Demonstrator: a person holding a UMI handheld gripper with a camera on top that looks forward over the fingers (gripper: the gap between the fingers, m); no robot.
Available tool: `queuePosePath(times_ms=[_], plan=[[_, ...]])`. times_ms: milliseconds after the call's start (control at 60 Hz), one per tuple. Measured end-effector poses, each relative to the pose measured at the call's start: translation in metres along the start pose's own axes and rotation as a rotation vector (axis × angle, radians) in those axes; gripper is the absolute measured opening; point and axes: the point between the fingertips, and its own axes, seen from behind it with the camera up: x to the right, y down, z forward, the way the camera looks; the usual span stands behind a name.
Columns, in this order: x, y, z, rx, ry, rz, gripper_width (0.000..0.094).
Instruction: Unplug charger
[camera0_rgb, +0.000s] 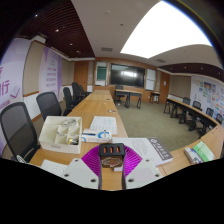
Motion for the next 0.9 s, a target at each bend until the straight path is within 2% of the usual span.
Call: queuePosePath(times_ms=[17, 117, 133, 283, 350, 467, 500, 717, 900], plan=[[-0.006, -0.003, -0.004, -0.024, 0.007, 0.009, 0.0261], [0.014, 0.069, 0.010, -0.156, 0.024, 0.033, 0.0321], [0.019, 0.086, 0.016, -0.165, 0.021, 0.036, 0.0329], [0.028, 0.124, 0.014, -0.222, 0.014, 0.033, 0.0419], [0.028, 0.128, 0.004, -0.234, 0.000, 0.017, 0.0530], [0.026, 0.132, -0.019, -0.281, -0.021, 0.021, 0.0872], [0.026, 0.131, -0.029, -0.294, -0.022, 0.026, 0.0838], [0.027, 0.114, -0.118, -0.364, 0.011, 0.038, 0.0860], [0.020, 0.083, -0.221, -0.366, 0.040, 0.020, 0.0854]])
